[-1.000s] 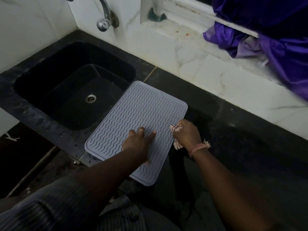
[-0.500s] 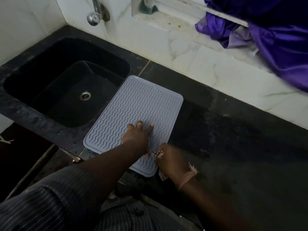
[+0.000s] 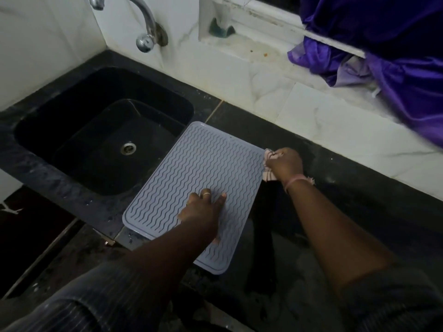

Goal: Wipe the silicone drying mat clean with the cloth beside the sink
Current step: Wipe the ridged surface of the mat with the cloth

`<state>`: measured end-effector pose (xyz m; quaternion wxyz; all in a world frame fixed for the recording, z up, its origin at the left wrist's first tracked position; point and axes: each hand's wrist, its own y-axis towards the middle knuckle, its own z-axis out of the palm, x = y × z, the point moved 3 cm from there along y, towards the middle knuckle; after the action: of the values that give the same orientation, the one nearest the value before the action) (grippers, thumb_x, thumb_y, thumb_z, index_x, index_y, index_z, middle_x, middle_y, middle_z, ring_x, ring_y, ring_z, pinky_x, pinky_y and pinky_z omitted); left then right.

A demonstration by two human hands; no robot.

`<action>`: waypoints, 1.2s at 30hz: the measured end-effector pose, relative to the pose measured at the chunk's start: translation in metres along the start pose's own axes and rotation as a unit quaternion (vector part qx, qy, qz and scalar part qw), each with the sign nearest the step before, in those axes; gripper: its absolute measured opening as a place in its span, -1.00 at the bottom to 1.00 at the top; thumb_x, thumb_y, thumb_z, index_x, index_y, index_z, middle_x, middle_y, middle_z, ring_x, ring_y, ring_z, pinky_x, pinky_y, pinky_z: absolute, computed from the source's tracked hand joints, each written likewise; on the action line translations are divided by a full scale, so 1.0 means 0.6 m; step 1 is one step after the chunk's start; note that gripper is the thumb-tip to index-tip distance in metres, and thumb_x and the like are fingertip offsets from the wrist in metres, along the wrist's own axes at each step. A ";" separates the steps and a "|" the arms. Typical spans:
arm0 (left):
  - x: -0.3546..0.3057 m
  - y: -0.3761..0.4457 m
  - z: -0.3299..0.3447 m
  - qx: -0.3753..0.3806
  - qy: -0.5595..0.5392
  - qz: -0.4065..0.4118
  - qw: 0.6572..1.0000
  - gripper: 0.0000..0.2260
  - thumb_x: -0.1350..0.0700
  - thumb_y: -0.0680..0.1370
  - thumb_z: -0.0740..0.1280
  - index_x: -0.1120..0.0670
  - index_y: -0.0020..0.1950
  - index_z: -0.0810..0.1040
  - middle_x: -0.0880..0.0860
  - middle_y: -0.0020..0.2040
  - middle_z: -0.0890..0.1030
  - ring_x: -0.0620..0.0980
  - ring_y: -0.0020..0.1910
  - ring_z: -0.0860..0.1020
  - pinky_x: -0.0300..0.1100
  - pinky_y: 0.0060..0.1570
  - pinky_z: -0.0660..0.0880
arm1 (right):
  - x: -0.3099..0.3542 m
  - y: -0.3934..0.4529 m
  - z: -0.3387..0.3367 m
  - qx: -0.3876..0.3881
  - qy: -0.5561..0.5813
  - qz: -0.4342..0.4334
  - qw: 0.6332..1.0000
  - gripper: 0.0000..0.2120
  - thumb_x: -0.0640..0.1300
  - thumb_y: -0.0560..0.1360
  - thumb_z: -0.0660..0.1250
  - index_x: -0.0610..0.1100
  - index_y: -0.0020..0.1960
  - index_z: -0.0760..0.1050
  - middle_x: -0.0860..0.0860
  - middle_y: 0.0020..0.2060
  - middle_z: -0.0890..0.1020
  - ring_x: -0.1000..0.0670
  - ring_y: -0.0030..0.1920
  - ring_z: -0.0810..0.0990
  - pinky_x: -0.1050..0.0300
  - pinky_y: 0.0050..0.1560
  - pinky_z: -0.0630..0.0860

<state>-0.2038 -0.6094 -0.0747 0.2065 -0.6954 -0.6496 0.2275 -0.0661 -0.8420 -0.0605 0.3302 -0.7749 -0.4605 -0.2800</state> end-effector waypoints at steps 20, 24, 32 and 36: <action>0.000 0.002 -0.005 0.015 0.016 -0.001 1.000 0.17 -0.16 0.34 0.60 -0.24 0.62 -0.25 0.12 0.60 -0.10 0.29 0.52 0.08 0.31 0.23 0.51 | -0.004 -0.068 0.051 0.068 -0.262 -0.161 0.949 -0.93 -0.21 0.51 0.37 -0.19 -0.03 0.53 -0.12 -0.10 0.65 -0.18 -0.09 0.64 0.01 -0.11 0.60; -0.001 0.003 -0.004 0.014 0.014 -0.004 1.000 0.18 -0.16 0.33 0.61 -0.26 0.62 -0.23 0.11 0.60 -0.11 0.28 0.53 0.07 0.31 0.23 0.51 | -0.014 -0.150 0.069 0.101 -0.299 -0.202 0.927 -0.93 -0.25 0.49 0.35 -0.13 -0.09 0.46 -0.07 -0.14 0.62 -0.12 -0.15 0.63 0.06 -0.22 0.56; 0.001 0.009 0.005 0.003 0.034 0.001 0.999 0.18 -0.20 0.34 0.59 -0.23 0.63 -0.25 0.14 0.61 -0.10 0.30 0.53 0.07 0.29 0.26 0.49 | -0.051 -0.310 0.090 0.156 -0.297 -0.261 0.905 -0.95 -0.08 0.60 0.29 -0.04 0.03 0.49 -0.02 -0.09 0.63 -0.06 -0.11 0.65 0.00 -0.14 0.61; 0.002 0.015 0.011 -0.010 0.050 0.003 0.999 0.16 -0.22 0.37 0.57 -0.21 0.63 -0.27 0.17 0.62 -0.12 0.33 0.54 0.06 0.27 0.29 0.48 | -0.066 -0.378 0.107 0.221 -0.330 -0.247 0.884 -0.75 -0.18 0.58 0.29 -0.06 0.25 0.48 -0.10 0.09 0.64 -0.15 0.03 0.67 0.00 0.01 0.60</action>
<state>-0.2003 -0.6087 -0.0856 0.2309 -0.7098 -0.6388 0.1866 -0.2782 -0.7323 -0.0721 0.2425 -0.5908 -0.7690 0.0285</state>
